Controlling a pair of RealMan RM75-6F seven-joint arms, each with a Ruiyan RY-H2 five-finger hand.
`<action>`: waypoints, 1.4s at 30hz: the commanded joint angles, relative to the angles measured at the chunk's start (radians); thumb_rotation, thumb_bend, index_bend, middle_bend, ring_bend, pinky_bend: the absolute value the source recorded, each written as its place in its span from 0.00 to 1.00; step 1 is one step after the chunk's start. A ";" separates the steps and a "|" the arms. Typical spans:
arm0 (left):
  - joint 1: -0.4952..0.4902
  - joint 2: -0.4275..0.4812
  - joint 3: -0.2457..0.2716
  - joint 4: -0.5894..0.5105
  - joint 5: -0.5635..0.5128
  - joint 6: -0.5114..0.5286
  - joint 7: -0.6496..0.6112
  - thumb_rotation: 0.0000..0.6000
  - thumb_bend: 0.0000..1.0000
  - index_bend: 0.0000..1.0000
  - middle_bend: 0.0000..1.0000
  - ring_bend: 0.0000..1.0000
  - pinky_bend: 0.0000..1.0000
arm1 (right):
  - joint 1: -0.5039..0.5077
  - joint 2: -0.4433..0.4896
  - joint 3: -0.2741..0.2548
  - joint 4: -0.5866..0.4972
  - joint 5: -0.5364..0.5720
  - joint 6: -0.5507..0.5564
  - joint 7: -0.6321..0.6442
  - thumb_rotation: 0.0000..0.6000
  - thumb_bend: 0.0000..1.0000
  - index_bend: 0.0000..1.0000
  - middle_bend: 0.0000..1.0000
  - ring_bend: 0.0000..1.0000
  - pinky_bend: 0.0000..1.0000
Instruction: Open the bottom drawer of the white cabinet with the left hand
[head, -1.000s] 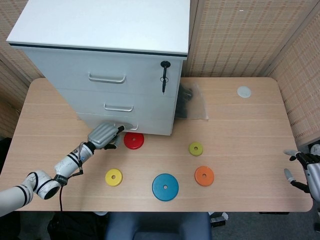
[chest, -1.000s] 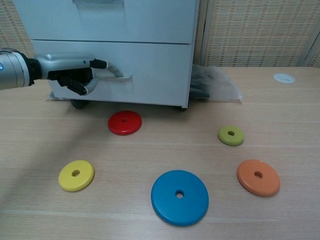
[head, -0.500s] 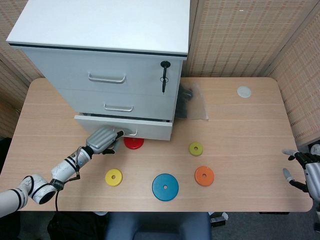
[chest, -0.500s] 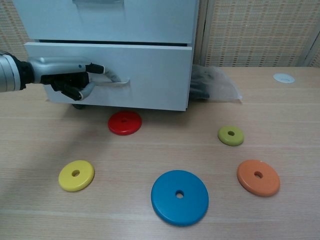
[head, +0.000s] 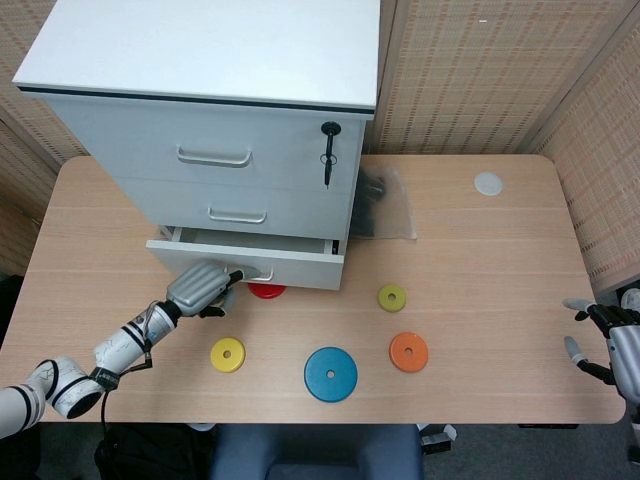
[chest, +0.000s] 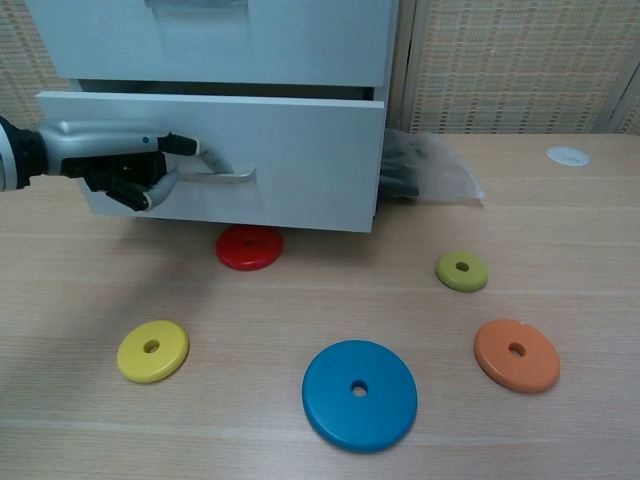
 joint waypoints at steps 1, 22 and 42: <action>0.006 0.012 0.010 -0.017 0.008 0.007 0.001 1.00 0.76 0.18 0.95 1.00 1.00 | -0.003 0.001 0.000 -0.003 0.000 0.004 -0.002 1.00 0.31 0.31 0.44 0.39 0.39; 0.057 0.069 0.041 -0.096 0.020 0.062 0.046 1.00 0.76 0.18 0.95 1.00 1.00 | -0.012 0.007 -0.002 -0.017 -0.008 0.016 -0.010 1.00 0.31 0.31 0.44 0.39 0.39; 0.097 0.105 0.065 -0.151 0.037 0.091 0.080 1.00 0.76 0.18 0.95 1.00 1.00 | -0.016 0.003 -0.004 -0.013 -0.011 0.018 -0.007 1.00 0.31 0.31 0.44 0.39 0.39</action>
